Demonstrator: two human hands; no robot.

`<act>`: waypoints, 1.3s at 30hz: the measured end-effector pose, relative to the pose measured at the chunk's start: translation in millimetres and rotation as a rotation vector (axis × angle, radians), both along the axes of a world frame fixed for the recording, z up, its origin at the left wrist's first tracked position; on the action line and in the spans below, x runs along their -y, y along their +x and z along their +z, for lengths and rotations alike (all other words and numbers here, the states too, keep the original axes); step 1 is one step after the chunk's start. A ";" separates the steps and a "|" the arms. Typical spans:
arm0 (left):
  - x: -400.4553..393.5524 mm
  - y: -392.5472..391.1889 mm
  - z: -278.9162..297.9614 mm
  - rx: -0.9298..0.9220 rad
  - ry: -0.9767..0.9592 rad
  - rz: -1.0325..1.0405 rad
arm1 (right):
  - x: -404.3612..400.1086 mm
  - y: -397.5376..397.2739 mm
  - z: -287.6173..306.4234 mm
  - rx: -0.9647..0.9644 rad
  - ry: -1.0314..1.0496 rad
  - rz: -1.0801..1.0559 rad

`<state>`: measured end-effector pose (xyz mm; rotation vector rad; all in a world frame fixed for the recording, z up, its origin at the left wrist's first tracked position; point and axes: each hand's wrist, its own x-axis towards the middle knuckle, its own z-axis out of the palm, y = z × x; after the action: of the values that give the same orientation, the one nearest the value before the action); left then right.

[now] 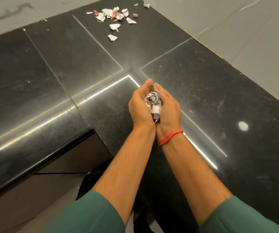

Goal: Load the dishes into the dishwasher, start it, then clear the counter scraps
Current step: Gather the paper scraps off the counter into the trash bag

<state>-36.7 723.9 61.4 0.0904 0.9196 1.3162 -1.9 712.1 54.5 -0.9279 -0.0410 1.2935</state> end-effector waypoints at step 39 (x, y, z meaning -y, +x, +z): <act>199.3 -209.7 -278.4 -0.083 -0.920 0.474 | 186.7 -219.7 -264.5 -0.411 -0.817 0.428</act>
<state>-246.4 524.6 -217.0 -0.8324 1.6011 1.1917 -221.6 525.4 -210.0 -1.3580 0.6880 1.9340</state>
